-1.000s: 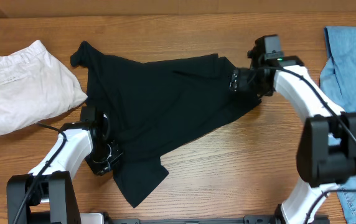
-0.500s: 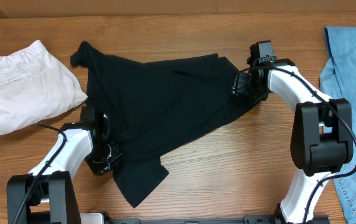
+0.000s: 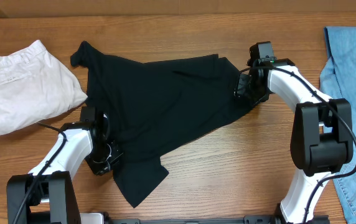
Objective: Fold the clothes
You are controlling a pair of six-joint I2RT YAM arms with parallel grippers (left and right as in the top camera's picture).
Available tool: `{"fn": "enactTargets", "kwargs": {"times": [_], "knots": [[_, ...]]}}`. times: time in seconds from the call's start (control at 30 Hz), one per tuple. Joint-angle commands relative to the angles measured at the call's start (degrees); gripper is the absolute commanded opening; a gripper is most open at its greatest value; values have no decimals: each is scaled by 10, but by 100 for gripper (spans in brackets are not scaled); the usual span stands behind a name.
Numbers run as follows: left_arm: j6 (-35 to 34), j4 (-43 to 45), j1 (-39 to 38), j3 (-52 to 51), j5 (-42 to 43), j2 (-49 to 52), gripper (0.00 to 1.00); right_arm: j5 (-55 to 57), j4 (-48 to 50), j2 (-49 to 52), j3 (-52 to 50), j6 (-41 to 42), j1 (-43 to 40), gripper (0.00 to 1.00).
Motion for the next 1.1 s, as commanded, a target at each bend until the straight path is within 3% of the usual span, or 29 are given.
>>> {"fn": "enactTargets", "kwargs": {"times": [0.0, 0.73, 0.9, 1.07], "knots": [[10, 18, 3, -12, -34, 10, 4, 15, -6, -46, 3, 3, -2, 60], [12, 17, 3, -12, -34, 10, 4, -14, -14, -20, 3, 16, 4, 59], [11, 18, 3, -12, -34, 10, 5, -14, -8, -20, 3, 16, 4, 50], [12, 18, 3, -12, -34, 10, 4, -14, -8, -20, 3, 16, 4, 50]]}}
